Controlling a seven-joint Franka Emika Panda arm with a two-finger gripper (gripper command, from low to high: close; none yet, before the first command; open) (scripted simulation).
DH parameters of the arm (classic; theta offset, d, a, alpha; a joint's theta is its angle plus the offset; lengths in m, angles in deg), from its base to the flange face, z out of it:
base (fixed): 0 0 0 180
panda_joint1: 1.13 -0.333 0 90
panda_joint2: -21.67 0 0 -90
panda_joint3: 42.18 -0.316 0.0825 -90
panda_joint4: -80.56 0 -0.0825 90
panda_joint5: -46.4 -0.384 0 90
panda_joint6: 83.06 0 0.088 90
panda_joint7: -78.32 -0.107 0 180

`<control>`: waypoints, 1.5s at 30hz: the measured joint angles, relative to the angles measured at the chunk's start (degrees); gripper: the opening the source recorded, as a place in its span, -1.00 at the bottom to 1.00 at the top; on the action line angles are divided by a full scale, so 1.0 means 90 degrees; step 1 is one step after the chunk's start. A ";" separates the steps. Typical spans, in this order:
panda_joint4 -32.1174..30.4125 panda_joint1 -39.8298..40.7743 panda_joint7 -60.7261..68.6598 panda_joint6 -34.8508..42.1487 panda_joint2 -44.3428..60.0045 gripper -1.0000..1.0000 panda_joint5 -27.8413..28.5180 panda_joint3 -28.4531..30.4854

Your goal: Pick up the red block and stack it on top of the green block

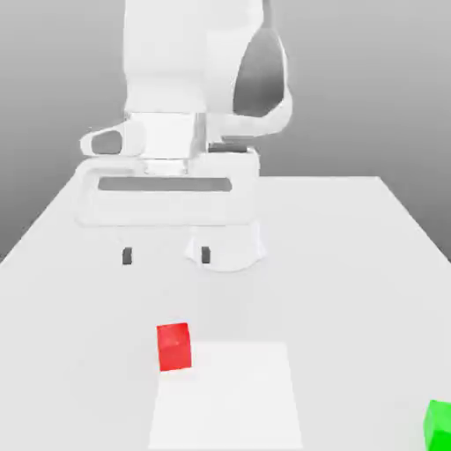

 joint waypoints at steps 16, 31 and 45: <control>-0.0337 0.0624 0.1469 -0.2115 0.2705 -1.00 -0.1383 -0.0713; 0.0761 -0.0553 0.1263 0.0016 0.1656 -1.00 -0.0195 -0.0870; 0.3857 -0.2258 0.2376 0.1319 0.3514 -1.00 0.0315 -0.2413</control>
